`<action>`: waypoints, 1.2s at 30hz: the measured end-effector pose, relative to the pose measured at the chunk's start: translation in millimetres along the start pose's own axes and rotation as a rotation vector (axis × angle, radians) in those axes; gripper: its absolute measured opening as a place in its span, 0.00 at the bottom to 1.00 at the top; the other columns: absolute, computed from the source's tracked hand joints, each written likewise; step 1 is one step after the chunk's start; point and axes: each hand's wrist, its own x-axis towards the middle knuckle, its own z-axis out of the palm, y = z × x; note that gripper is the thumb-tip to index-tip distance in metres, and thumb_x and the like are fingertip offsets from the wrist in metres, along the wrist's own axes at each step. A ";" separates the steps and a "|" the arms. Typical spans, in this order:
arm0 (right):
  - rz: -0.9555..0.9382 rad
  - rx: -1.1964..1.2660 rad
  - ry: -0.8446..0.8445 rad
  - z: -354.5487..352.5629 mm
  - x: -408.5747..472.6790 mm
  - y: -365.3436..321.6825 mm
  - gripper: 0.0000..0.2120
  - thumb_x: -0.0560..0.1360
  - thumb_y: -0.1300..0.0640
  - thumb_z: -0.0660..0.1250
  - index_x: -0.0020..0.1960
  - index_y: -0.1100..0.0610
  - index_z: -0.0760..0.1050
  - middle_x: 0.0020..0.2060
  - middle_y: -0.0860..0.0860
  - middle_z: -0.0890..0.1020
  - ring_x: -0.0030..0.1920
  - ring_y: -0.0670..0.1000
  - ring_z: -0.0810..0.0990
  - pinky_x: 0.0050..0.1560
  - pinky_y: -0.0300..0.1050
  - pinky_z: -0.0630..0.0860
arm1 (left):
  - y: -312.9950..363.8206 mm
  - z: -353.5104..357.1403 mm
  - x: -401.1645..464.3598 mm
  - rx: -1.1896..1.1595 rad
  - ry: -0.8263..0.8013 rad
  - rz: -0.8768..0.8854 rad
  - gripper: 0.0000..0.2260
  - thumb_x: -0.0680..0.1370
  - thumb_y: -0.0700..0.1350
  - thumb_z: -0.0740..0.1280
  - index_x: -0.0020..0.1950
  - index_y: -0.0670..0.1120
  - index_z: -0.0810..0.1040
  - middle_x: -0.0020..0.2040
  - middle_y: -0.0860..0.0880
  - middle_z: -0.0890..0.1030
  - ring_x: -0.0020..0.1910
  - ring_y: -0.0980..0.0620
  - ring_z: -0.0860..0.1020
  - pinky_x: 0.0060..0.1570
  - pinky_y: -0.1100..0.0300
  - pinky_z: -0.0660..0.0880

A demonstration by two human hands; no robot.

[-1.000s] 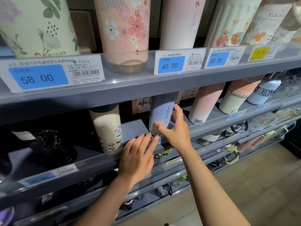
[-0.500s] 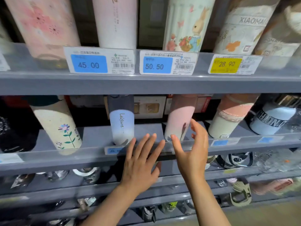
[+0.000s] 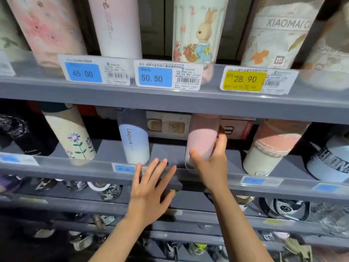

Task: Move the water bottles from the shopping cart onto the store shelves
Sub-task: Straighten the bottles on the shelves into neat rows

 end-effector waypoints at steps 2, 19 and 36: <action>-0.014 -0.021 0.033 2.9 -0.3 2.2 0.26 0.67 0.52 0.71 0.59 0.51 0.61 0.53 0.53 0.73 0.52 0.55 0.75 0.48 0.57 0.77 | 0.0 2.8 1.9 -0.049 0.022 -0.014 0.27 0.76 0.55 0.63 0.74 0.51 0.66 0.72 0.47 0.69 0.73 0.47 0.65 0.74 0.40 0.52; 0.027 -0.024 0.002 -2.7 1.1 9.8 0.42 0.69 0.56 0.76 0.73 0.53 0.53 0.55 0.51 0.75 0.53 0.52 0.75 0.47 0.43 0.73 | 1.1 19.2 3.6 0.007 0.047 -0.005 0.28 0.74 0.59 0.62 0.72 0.49 0.66 0.71 0.47 0.67 0.71 0.44 0.65 0.74 0.39 0.47; -0.001 -0.126 0.052 5.1 -1.6 9.3 0.45 0.66 0.53 0.78 0.74 0.59 0.55 0.62 0.56 0.70 0.62 0.57 0.68 0.57 0.52 0.72 | 4.3 5.0 2.7 0.010 -0.060 -0.039 0.28 0.74 0.57 0.60 0.73 0.50 0.64 0.70 0.48 0.67 0.72 0.45 0.64 0.74 0.41 0.46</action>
